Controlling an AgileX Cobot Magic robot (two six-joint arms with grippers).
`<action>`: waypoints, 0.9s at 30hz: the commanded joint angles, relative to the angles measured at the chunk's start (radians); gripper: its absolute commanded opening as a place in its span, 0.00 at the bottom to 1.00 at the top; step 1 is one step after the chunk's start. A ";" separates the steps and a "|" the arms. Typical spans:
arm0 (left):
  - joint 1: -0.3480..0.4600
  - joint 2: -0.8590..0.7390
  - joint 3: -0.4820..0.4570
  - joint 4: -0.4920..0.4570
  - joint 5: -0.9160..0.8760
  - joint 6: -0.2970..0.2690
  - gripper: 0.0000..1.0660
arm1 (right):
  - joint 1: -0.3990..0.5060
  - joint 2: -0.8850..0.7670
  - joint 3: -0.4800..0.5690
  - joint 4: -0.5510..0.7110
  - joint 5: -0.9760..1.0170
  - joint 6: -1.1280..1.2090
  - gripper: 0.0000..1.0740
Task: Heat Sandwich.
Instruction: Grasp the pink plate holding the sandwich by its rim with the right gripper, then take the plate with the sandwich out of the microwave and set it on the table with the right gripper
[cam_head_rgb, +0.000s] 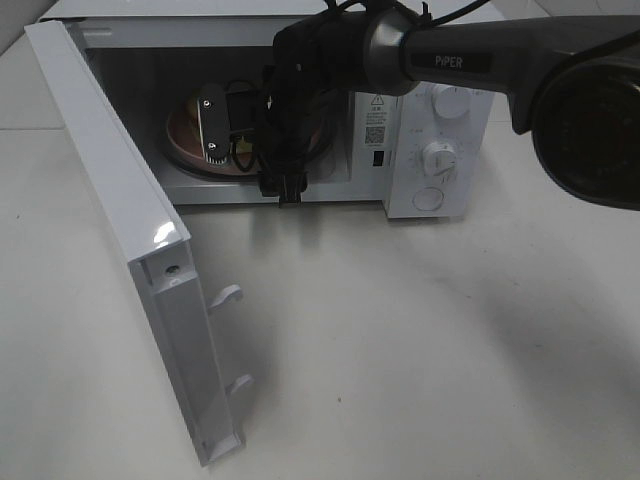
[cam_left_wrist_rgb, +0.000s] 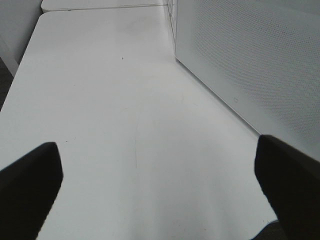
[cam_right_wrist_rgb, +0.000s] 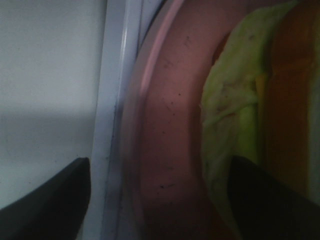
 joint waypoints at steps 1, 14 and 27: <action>0.002 -0.029 0.005 -0.001 -0.013 0.000 0.94 | 0.003 0.002 -0.008 0.006 0.006 0.015 0.64; 0.002 -0.029 0.005 -0.001 -0.013 0.000 0.94 | 0.002 0.002 -0.008 0.005 0.032 0.095 0.00; 0.002 -0.029 0.005 -0.001 -0.013 0.000 0.94 | 0.002 -0.003 -0.007 0.006 0.062 0.051 0.00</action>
